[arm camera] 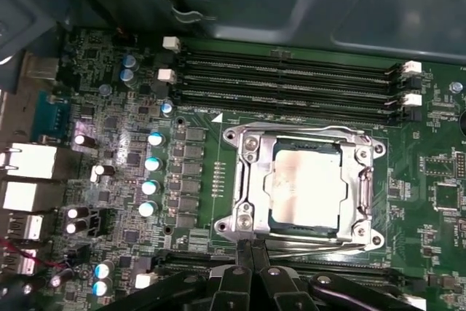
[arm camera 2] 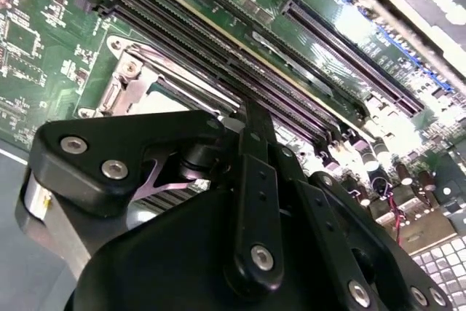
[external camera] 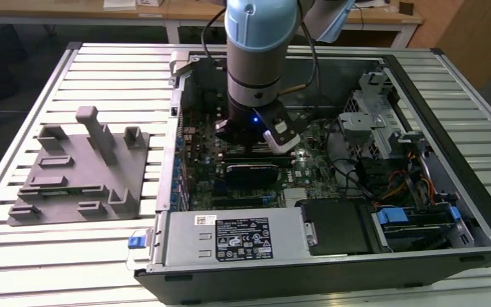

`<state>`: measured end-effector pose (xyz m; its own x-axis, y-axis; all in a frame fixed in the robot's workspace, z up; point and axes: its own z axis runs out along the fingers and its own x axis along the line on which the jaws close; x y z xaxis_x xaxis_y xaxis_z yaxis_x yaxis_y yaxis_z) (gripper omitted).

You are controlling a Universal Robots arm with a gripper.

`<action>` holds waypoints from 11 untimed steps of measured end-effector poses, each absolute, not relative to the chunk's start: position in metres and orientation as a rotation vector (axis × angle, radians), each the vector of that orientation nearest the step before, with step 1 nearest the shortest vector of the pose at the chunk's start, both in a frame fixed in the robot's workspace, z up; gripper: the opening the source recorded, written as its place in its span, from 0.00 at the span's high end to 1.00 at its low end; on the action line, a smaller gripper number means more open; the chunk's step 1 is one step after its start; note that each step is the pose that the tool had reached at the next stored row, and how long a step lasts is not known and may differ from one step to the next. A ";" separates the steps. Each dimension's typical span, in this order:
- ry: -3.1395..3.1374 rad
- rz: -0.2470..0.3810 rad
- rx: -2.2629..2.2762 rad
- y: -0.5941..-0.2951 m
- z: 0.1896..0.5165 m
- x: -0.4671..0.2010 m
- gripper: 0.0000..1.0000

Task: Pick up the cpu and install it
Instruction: 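Install the second cpu locking lever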

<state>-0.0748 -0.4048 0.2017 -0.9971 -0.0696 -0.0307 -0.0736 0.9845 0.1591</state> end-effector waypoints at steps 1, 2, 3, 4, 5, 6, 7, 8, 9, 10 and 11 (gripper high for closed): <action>3.104 0.256 -0.112 -0.406 0.202 -0.076 0.89; 3.103 0.262 -0.112 -0.406 0.202 -0.076 0.89; 3.103 0.267 -0.112 -0.407 0.201 -0.077 0.89; 3.102 0.272 -0.112 -0.408 0.201 -0.078 0.89; 3.101 0.278 -0.112 -0.409 0.201 -0.078 0.89; 3.100 0.289 -0.112 -0.410 0.201 -0.079 0.89; 3.099 0.301 -0.111 -0.411 0.201 -0.079 0.89; 3.097 0.313 -0.111 -0.412 0.201 -0.080 0.89; 3.096 0.324 -0.111 -0.413 0.201 -0.081 0.89; 3.095 0.333 -0.111 -0.415 0.201 -0.081 0.89; 3.094 0.340 -0.111 -0.416 0.201 -0.082 0.89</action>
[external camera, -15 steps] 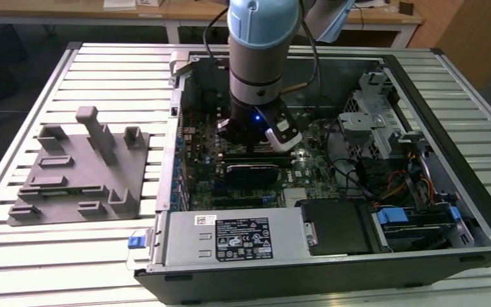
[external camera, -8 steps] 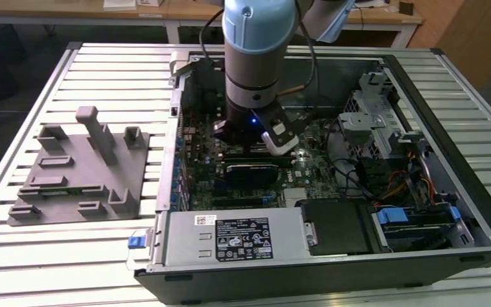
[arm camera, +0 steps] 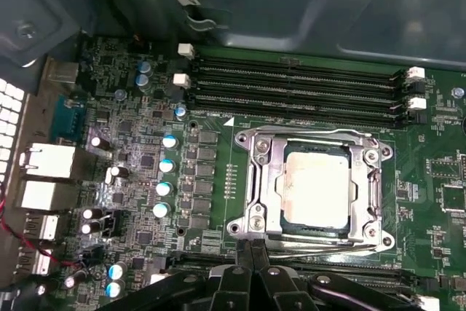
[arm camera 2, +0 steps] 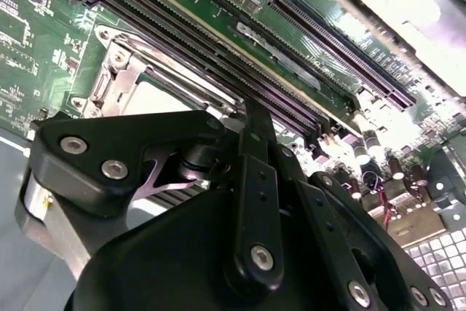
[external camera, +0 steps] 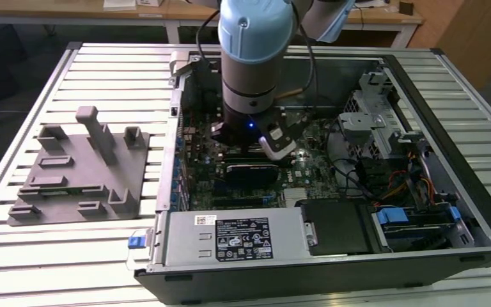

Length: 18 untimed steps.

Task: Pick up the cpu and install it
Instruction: 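Install the second cpu locking lever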

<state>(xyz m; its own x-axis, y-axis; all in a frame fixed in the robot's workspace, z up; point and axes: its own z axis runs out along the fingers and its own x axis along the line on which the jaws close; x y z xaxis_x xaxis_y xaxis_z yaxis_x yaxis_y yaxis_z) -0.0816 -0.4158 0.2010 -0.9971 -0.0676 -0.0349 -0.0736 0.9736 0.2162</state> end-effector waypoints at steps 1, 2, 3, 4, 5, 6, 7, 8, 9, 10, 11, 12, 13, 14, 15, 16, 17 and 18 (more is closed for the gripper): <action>3.093 0.346 -0.111 -0.417 0.201 -0.082 0.89; 3.092 0.350 -0.111 -0.418 0.201 -0.082 0.89; 3.092 0.355 -0.111 -0.419 0.200 -0.083 0.89; 3.091 0.360 -0.110 -0.420 0.200 -0.083 0.89; 3.090 0.365 -0.110 -0.421 0.200 -0.083 0.89; 3.090 0.370 -0.110 -0.422 0.199 -0.083 0.89; 3.089 0.376 -0.110 -0.422 0.199 -0.083 0.89; 3.088 0.383 -0.110 -0.423 0.198 -0.083 0.89; 3.087 0.391 -0.110 -0.423 0.197 -0.083 0.89; 3.085 0.399 -0.110 -0.423 0.197 -0.083 0.89; 3.084 0.406 -0.110 -0.423 0.196 -0.083 0.89; 3.083 0.412 -0.110 -0.423 0.195 -0.084 0.89; 3.082 0.420 -0.110 -0.423 0.195 -0.084 0.89; 3.081 0.429 -0.110 -0.423 0.194 -0.084 0.89; 3.080 0.436 -0.110 -0.423 0.194 -0.085 0.89; 3.078 0.443 -0.109 -0.423 0.194 -0.085 0.89; 3.077 0.449 -0.109 -0.424 0.193 -0.085 0.89; 3.077 0.454 -0.109 -0.424 0.192 -0.086 0.89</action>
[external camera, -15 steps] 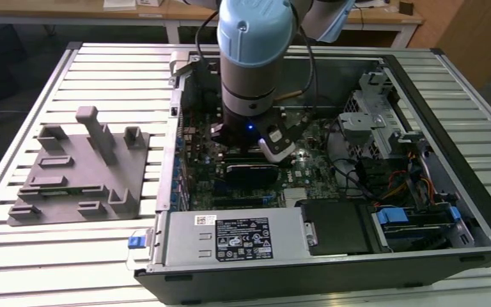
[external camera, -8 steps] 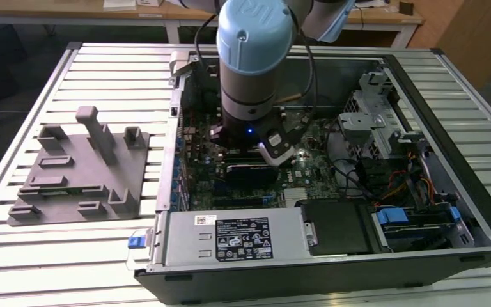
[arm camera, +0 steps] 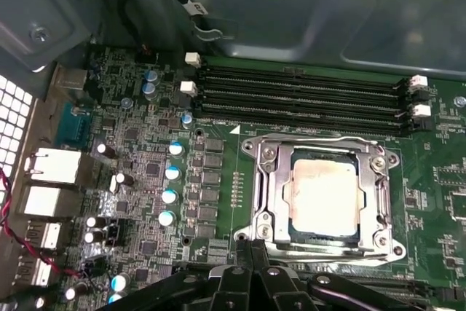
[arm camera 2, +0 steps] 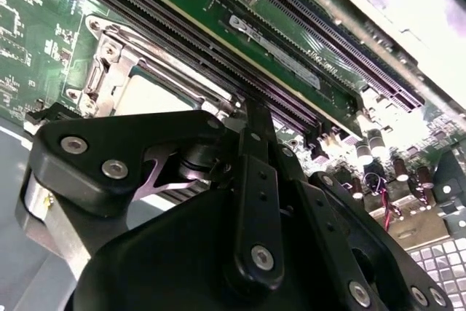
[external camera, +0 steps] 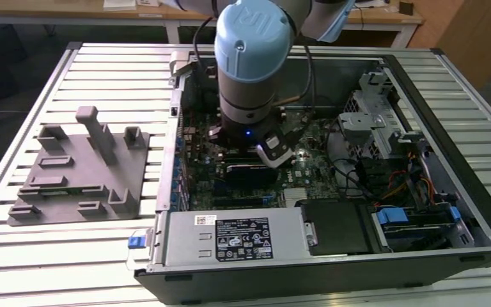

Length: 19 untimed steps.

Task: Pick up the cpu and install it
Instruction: 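Install the second cpu locking lever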

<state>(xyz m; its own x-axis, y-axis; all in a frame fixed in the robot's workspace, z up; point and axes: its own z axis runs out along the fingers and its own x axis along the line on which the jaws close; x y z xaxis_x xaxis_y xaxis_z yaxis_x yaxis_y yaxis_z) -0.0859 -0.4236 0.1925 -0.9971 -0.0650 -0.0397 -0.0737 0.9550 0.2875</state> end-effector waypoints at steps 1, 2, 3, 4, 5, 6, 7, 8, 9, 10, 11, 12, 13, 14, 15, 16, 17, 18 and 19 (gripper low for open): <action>3.076 0.458 -0.109 -0.424 0.192 -0.086 0.89; 3.075 0.463 -0.109 -0.424 0.191 -0.086 0.89; 3.074 0.467 -0.109 -0.424 0.191 -0.086 0.89; 3.073 0.472 -0.109 -0.424 0.190 -0.087 0.89; 3.073 0.476 -0.108 -0.424 0.189 -0.087 0.89; 3.072 0.479 -0.108 -0.424 0.189 -0.087 0.89; 3.072 0.483 -0.108 -0.424 0.188 -0.087 0.89; 3.071 0.486 -0.109 -0.424 0.188 -0.087 0.89; 3.070 0.489 -0.108 -0.424 0.187 -0.088 0.89; 3.070 0.491 -0.108 -0.424 0.187 -0.088 0.89; 3.070 0.493 -0.108 -0.424 0.187 -0.089 0.89; 3.069 0.495 -0.108 -0.424 0.186 -0.089 0.89; 3.069 0.496 -0.109 -0.424 0.186 -0.089 0.89; 3.069 0.496 -0.108 -0.424 0.186 -0.089 0.89; 3.069 0.496 -0.108 -0.424 0.186 -0.089 0.89; 3.069 0.496 -0.108 -0.424 0.187 -0.089 0.89; 3.069 0.496 -0.108 -0.424 0.188 -0.089 0.89; 3.069 0.497 -0.108 -0.424 0.189 -0.089 0.89; 3.069 0.497 -0.108 -0.424 0.191 -0.089 0.89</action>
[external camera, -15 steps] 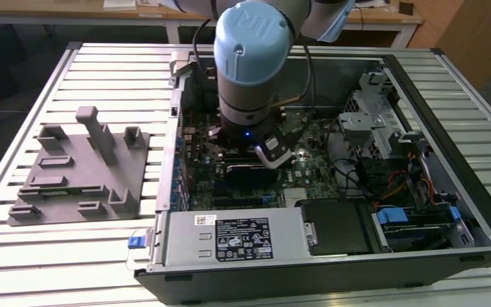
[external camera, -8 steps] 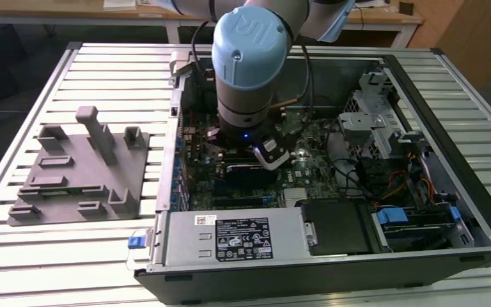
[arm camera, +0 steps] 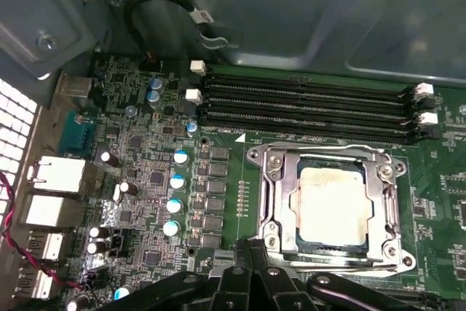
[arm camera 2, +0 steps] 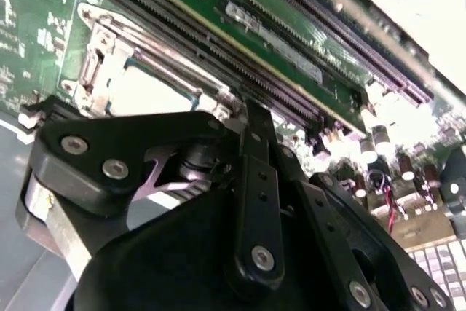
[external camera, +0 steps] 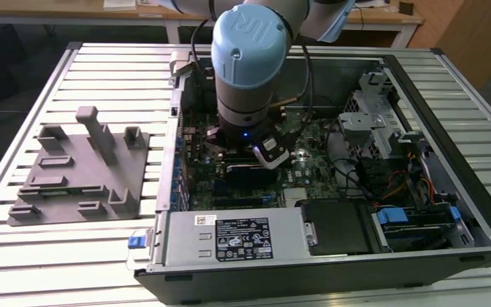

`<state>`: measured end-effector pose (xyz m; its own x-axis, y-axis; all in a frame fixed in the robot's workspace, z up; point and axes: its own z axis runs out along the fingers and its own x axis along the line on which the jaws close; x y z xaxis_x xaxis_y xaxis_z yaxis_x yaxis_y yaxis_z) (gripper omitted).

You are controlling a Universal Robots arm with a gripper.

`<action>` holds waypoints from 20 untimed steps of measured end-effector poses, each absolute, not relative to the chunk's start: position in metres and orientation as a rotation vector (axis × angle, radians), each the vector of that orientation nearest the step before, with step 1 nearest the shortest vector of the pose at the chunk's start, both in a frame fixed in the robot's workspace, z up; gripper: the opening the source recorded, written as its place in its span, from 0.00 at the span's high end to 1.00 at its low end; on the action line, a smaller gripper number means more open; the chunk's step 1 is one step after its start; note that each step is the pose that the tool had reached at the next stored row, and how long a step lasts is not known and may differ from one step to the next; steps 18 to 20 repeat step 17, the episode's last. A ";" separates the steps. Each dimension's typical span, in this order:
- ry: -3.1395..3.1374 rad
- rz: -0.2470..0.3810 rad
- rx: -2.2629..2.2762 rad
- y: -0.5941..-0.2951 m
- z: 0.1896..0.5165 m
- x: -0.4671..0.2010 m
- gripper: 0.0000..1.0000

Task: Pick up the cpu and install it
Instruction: 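Install the second cpu locking lever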

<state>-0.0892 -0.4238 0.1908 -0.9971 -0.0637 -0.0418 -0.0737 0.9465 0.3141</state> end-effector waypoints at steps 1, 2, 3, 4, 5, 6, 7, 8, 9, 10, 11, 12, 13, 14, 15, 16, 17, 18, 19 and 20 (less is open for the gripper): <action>3.069 0.497 -0.108 -0.424 0.193 -0.089 0.89; 3.069 0.496 -0.108 -0.424 0.194 -0.089 0.89; 3.069 0.496 -0.108 -0.424 0.196 -0.089 0.89; 3.069 0.496 -0.108 -0.424 0.197 -0.089 0.89; 3.069 0.496 -0.108 -0.424 0.198 -0.089 0.89; 3.069 0.496 -0.108 -0.424 0.199 -0.089 0.89; 3.069 0.496 -0.108 -0.424 0.201 -0.089 0.89; 3.069 0.496 -0.108 -0.424 0.202 -0.089 0.89; 3.069 0.496 -0.108 -0.424 0.203 -0.089 0.89; 3.069 0.496 -0.108 -0.424 0.204 -0.089 0.89; 3.069 0.496 -0.108 -0.424 0.206 -0.089 0.89; 3.069 0.496 -0.108 -0.424 0.208 -0.089 0.89; 3.069 0.496 -0.108 -0.424 0.210 -0.089 0.89; 3.069 0.496 -0.108 -0.424 0.211 -0.089 0.89; 3.069 0.496 -0.108 -0.424 0.212 -0.089 0.89; 3.069 0.496 -0.108 -0.424 0.213 -0.089 0.89; 3.069 0.496 -0.108 -0.424 0.214 -0.089 0.89; 3.069 0.496 -0.108 -0.424 0.214 -0.089 0.89; 3.069 0.496 -0.108 -0.424 0.214 -0.089 0.89; 3.069 0.496 -0.108 -0.424 0.214 -0.089 0.89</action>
